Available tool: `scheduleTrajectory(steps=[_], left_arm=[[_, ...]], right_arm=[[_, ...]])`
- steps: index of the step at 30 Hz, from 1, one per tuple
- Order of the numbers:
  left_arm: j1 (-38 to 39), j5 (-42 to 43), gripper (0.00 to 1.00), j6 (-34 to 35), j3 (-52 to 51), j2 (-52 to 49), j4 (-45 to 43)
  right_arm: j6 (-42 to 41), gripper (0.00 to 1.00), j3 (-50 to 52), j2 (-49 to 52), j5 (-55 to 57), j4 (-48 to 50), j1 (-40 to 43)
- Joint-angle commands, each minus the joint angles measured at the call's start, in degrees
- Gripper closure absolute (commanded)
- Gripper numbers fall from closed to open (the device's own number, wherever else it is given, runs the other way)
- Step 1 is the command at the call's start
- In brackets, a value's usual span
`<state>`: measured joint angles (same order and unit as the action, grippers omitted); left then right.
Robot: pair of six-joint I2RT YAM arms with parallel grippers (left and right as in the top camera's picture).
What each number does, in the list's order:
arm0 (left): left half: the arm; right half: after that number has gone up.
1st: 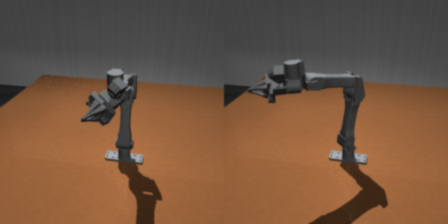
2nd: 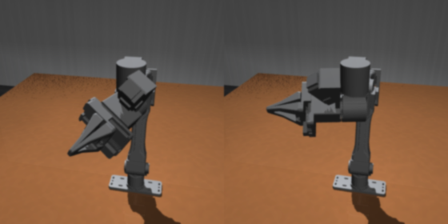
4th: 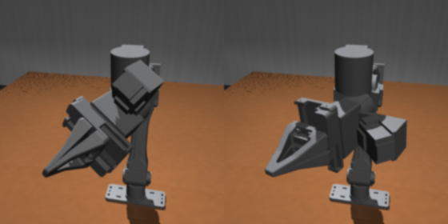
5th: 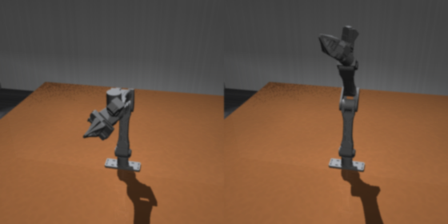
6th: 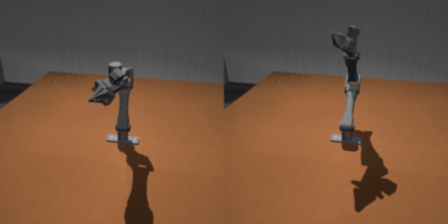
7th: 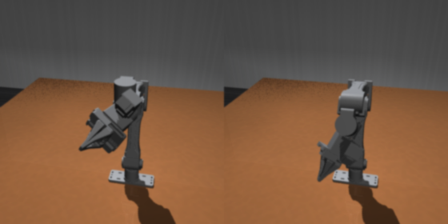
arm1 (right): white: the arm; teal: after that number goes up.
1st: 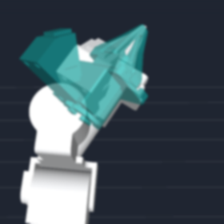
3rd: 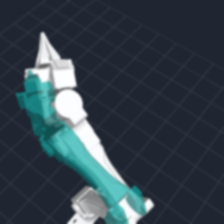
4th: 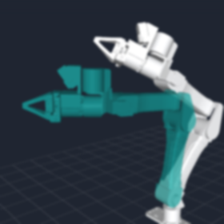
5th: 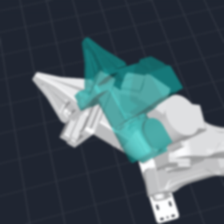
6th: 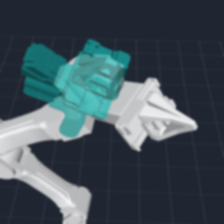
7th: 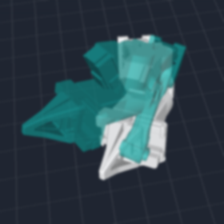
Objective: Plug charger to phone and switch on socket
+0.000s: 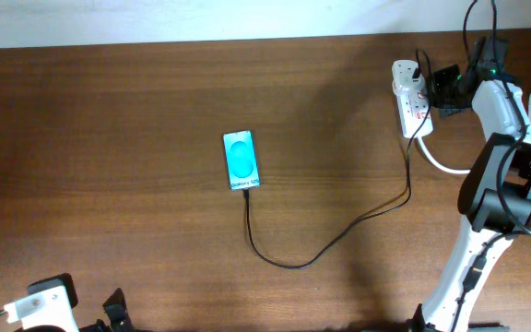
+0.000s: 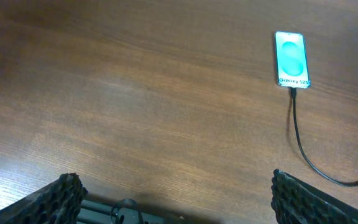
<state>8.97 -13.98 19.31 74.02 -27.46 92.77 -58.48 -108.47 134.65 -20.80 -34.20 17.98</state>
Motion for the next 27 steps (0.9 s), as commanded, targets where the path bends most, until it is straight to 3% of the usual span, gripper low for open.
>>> scheduleTrajectory(steps=[1, 27], left_arm=[[-0.13, -0.42, 0.01, 0.76, 0.04, 0.35, -0.07], [-0.13, -0.42, 0.01, 0.76, 0.04, 0.35, -0.07]], right_arm=[[-0.50, 0.96, 0.17, 0.11, 0.24, 1.40, -1.84], [-3.13, 0.96, 0.57, 5.62, 1.20, -3.30, -3.02]])
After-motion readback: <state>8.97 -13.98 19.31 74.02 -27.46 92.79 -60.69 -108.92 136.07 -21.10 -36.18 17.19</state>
